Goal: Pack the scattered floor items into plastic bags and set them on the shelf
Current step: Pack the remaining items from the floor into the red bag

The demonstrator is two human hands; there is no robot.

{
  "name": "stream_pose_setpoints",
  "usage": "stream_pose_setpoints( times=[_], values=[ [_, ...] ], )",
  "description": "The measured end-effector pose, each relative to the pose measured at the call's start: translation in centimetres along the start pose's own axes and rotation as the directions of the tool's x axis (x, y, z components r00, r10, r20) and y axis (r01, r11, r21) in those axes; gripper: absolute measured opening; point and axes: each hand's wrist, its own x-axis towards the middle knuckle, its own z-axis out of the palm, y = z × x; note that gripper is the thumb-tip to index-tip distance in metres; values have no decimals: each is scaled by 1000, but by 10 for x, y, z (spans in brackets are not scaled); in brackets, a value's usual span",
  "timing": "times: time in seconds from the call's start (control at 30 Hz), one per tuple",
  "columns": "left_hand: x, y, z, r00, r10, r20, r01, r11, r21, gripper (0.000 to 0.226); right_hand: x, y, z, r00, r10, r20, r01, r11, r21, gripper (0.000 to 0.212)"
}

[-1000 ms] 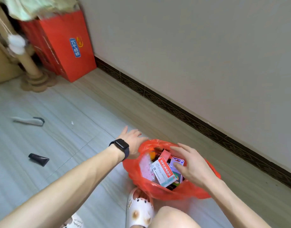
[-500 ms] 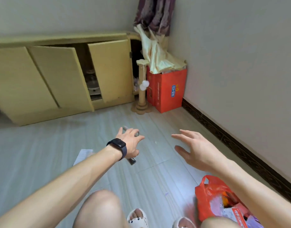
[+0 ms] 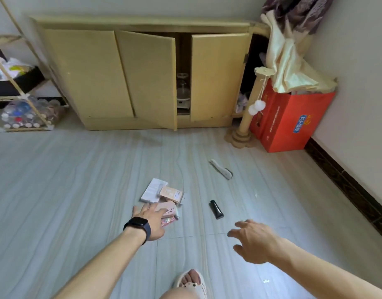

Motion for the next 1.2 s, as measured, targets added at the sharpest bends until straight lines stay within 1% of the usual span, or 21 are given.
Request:
stream_pose_setpoints(
  times=[0.07, 0.13, 0.23, 0.3, 0.37, 0.43, 0.5, 0.57, 0.63, 0.67, 0.73, 0.8, 0.83, 0.9, 0.93, 1.0, 1.07, 1.1, 1.17, 1.2],
  values=[
    [18, -6, 27, 998, -16, 62, 17, 1000, -11, 73, 33, 0, 34, 995, 18, 103, -20, 1000, 19, 51],
    [37, -10, 48, 993, -30, 119, 33, 999, -25, 79, 61, 3, 61, 985, 42, 168, -55, 996, 76, 59],
    [75, -9, 72, 985, -39, 167, 42, 999, -18, 87, 108, 8, 93, 973, 88, 213, -131, 972, 196, 73],
    [101, -7, 81, 988, -30, 149, 29, 1000, 4, 88, 139, 11, 104, 966, 132, 221, -190, 946, 264, 80],
    [130, -5, 86, 995, -16, 96, 14, 1000, 25, 88, 174, 16, 113, 971, 175, 166, -219, 927, 304, 84],
    [156, -5, 92, 1000, -8, 27, 7, 999, 42, 87, 210, 21, 115, 975, 217, 53, -222, 913, 344, 85],
    [177, -5, 103, 1000, 6, -2, -6, 998, 70, 85, 246, 24, 118, 960, 277, -43, -239, 890, 388, 85],
    [191, -7, 121, 1000, 11, 3, -11, 997, 75, 80, 273, 26, 127, 936, 343, -80, -285, 871, 400, 82],
    [193, -7, 136, 999, -13, -37, 15, 999, 39, 69, 284, 24, 146, 927, 365, -84, -307, 869, 389, 71],
    [190, -6, 141, 999, -12, -53, 15, 999, 39, 64, 281, 22, 158, 925, 365, -102, -304, 876, 375, 62],
    [178, 2, 149, 1000, -5, -11, 6, 999, 48, 61, 262, 16, 182, 907, 373, -194, -297, 896, 331, 46],
    [158, 13, 154, 999, 4, 50, -9, 996, 92, 69, 232, 11, 200, 897, 367, -247, -282, 904, 321, 44],
    [146, 18, 157, 997, 23, 73, -32, 991, 132, 73, 216, 8, 207, 905, 355, -236, -272, 907, 320, 47],
    [123, 26, 159, 986, 74, 150, -97, 984, 152, 76, 181, 3, 211, 923, 353, -153, -286, 895, 342, 49],
    [114, 27, 158, 976, 77, 204, -104, 987, 123, 73, 169, 1, 211, 930, 362, -72, -312, 875, 371, 48],
    [97, 31, 149, 966, 88, 241, -99, 995, 33, 65, 145, 2, 203, 930, 355, 92, -358, 822, 443, 42],
    [82, 38, 128, 968, 124, 216, -113, 991, -65, 63, 125, 8, 186, 931, 323, 172, -365, 776, 514, 31],
    [79, 42, 116, 970, 147, 192, -130, 986, -100, 64, 118, 11, 175, 936, 309, 171, -352, 777, 522, 31],
    [68, 53, 80, 975, 193, 111, -175, 972, -158, 64, 96, 18, 147, 938, 322, 131, -343, 798, 495, 43],
    [62, 60, 59, 974, 218, 59, -205, 965, -165, 63, 83, 23, 132, 936, 341, 89, -340, 809, 479, 46]
  ],
)
